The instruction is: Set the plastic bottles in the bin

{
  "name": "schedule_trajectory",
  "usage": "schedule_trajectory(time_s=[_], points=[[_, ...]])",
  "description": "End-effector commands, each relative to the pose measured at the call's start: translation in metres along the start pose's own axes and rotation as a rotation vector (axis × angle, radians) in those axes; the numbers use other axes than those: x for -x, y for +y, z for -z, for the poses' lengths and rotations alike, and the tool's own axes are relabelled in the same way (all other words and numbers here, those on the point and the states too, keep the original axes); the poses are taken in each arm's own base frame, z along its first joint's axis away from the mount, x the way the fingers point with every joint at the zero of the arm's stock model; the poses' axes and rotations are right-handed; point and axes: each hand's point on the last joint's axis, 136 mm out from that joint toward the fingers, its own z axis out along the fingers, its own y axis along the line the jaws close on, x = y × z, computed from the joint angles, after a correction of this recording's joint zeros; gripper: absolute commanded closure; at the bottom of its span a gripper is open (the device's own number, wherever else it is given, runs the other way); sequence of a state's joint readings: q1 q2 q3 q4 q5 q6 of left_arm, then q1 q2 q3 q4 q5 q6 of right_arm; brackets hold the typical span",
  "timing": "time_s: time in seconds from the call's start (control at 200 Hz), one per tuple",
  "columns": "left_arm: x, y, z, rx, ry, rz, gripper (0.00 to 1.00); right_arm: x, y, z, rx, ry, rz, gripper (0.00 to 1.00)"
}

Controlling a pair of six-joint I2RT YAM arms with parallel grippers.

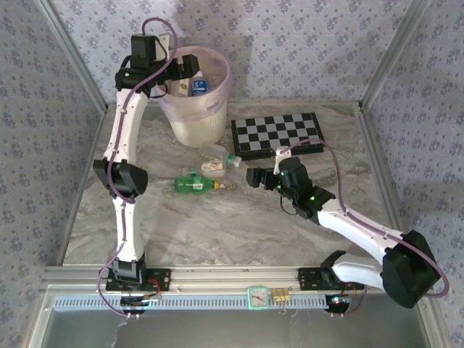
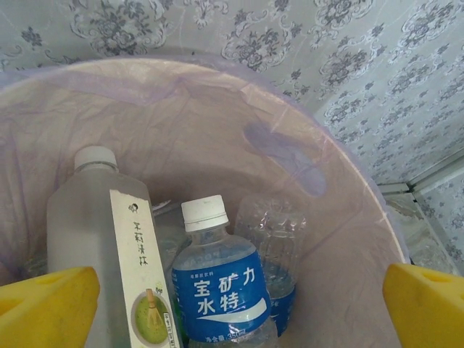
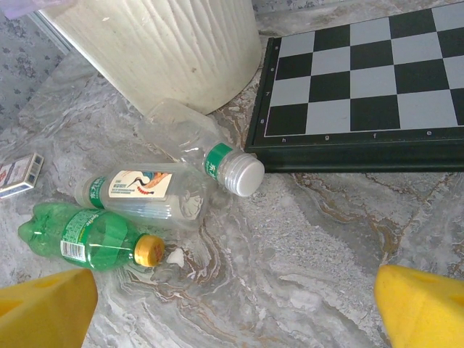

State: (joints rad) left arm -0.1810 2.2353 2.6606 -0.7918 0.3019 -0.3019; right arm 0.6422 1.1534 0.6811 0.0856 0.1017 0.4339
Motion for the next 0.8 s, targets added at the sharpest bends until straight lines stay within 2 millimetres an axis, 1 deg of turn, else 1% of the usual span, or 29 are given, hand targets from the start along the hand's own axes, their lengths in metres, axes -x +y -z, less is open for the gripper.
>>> schedule_trajectory(time_s=[0.0,0.07,0.08,0.12,0.14,0.155,0.18,0.19,0.215,0.26,0.29,0.31,0.345,0.35,0.375,0.425,0.435,0.46,0.475,0.505,0.52,0.53,0.57,0.58,0.59,0.625,0.735,0.75,0.795], points=[[0.04,-0.027,0.063,-0.013,-0.121,-0.022,0.0,-0.001,0.0,0.001,-0.006,-0.006,-0.014,0.0],[0.041,-0.031,0.077,-0.015,-0.135,-0.02,0.0,-0.004,0.001,-0.003,0.003,0.006,-0.013,0.0],[0.038,-0.03,0.076,-0.013,-0.129,-0.018,0.0,-0.005,0.002,-0.003,0.006,0.009,-0.013,0.0],[0.037,-0.032,0.085,-0.017,-0.141,-0.021,0.0,-0.007,0.004,-0.006,0.014,0.018,-0.012,0.0],[0.029,-0.03,0.086,-0.011,-0.122,-0.013,0.0,-0.007,0.006,-0.008,0.021,0.022,-0.01,0.0],[0.035,-0.034,0.092,-0.022,-0.157,-0.022,0.0,-0.008,0.007,-0.009,0.025,0.027,-0.008,0.0],[0.029,-0.032,0.093,-0.018,-0.157,-0.017,0.0,-0.008,0.01,-0.011,0.033,0.035,-0.003,0.0],[0.032,-0.034,0.098,-0.022,-0.176,-0.021,0.0,-0.009,0.011,-0.011,0.038,0.038,-0.001,0.0],[0.024,-0.031,0.1,-0.017,-0.178,-0.016,0.0,-0.011,0.014,-0.014,0.047,0.049,0.006,0.0],[0.019,-0.03,0.109,-0.014,-0.211,-0.009,0.0,-0.013,0.021,-0.018,0.07,0.069,0.024,0.0],[0.004,-0.024,0.11,-0.001,-0.203,0.002,0.0,-0.015,0.025,-0.022,0.085,0.082,0.037,0.0],[0.003,-0.024,0.116,0.001,-0.223,0.004,0.0,-0.017,0.03,-0.024,0.099,0.094,0.048,0.0],[-0.013,-0.016,0.118,0.019,-0.216,0.024,0.0,-0.021,0.035,-0.03,0.117,0.118,0.069,0.0],[-0.012,-0.017,0.12,0.018,-0.226,0.025,0.0,-0.021,0.037,-0.03,0.12,0.121,0.072,0.0],[-0.019,-0.014,0.125,0.027,-0.236,0.038,0.0,-0.024,0.041,-0.034,0.134,0.141,0.088,0.0],[-0.044,-0.004,0.126,0.043,-0.221,0.078,0.0,-0.029,0.05,-0.042,0.157,0.179,0.121,0.0],[-0.045,-0.004,0.129,0.042,-0.229,0.084,0.0,-0.03,0.053,-0.044,0.163,0.188,0.128,0.0],[-0.059,0.001,0.13,0.054,-0.219,0.107,0.0,-0.035,0.057,-0.049,0.177,0.213,0.145,0.0],[-0.063,0.002,0.133,0.054,-0.222,0.121,0.0,-0.036,0.062,-0.052,0.191,0.226,0.154,0.0],[-0.082,0.01,0.132,0.069,-0.204,0.151,0.0,-0.043,0.068,-0.058,0.214,0.26,0.175,0.0],[-0.086,0.011,0.136,0.073,-0.209,0.162,0.0,-0.045,0.073,-0.061,0.229,0.274,0.184,0.0],[-0.094,0.015,0.135,0.083,-0.198,0.175,0.0,-0.046,0.075,-0.063,0.236,0.284,0.19,0.01],[-0.113,0.023,0.139,0.102,-0.191,0.212,0.0,-0.054,0.084,-0.07,0.267,0.326,0.213,0.02],[-0.121,0.027,0.138,0.112,-0.181,0.224,0.0,-0.055,0.087,-0.073,0.276,0.336,0.219,0.02],[-0.123,0.028,0.14,0.118,-0.186,0.23,0.0,-0.056,0.089,-0.075,0.282,0.347,0.225,0.02],[-0.143,0.038,0.143,0.151,-0.173,0.264,0.0,-0.063,0.096,-0.082,0.305,0.387,0.245,0.04],[-0.187,0.059,0.152,0.218,-0.158,0.36,0.0,-0.085,0.114,-0.101,0.365,0.489,0.307,0.05],[-0.194,0.062,0.152,0.223,-0.152,0.368,0.0,-0.079,0.121,-0.104,0.383,0.482,0.314,0.05],[-0.208,0.068,0.155,0.248,-0.141,0.389,0.0,-0.085,0.127,-0.11,0.412,0.521,0.324,0.05]])
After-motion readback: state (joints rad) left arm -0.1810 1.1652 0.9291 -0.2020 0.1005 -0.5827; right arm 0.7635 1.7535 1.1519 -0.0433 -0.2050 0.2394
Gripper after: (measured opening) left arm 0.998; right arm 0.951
